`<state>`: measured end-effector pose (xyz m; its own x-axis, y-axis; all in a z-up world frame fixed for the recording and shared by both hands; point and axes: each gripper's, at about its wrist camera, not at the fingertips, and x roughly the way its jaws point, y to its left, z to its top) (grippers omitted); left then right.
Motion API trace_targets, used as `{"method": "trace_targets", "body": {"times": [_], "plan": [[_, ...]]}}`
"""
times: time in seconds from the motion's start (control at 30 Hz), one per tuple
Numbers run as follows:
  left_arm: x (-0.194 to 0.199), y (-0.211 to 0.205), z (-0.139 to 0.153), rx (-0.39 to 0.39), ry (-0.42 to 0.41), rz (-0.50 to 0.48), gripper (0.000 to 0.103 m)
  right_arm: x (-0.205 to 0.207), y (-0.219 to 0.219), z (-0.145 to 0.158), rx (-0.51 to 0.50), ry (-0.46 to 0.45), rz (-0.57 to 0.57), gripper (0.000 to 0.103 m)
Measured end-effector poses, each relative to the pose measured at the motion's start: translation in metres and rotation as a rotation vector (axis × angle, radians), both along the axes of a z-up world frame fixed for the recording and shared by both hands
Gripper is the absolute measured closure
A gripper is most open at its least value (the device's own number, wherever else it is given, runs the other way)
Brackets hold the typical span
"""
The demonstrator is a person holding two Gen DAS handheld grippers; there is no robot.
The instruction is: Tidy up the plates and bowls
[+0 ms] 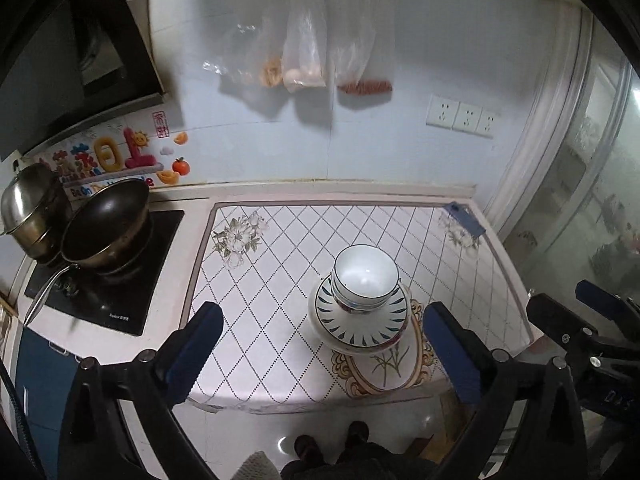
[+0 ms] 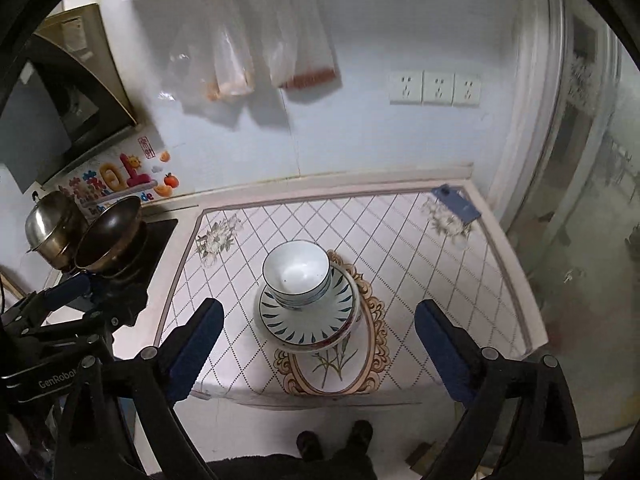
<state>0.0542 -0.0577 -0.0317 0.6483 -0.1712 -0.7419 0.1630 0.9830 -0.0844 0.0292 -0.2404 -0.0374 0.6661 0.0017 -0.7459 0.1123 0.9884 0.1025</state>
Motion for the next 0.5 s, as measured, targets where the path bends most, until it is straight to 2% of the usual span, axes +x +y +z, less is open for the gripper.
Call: {"method": "trace_targets", "body": {"times": [0.27,0.5], "plan": [[-0.019,0.003,0.023,0.018,-0.048,0.053,0.001,-0.027,0.001,0.026,-0.055,-0.03,0.028,0.004],[-0.026,0.0,0.023,0.044,-0.04,0.059,0.001,-0.031,-0.003,0.035,-0.052,-0.049,0.03,0.004]]}}
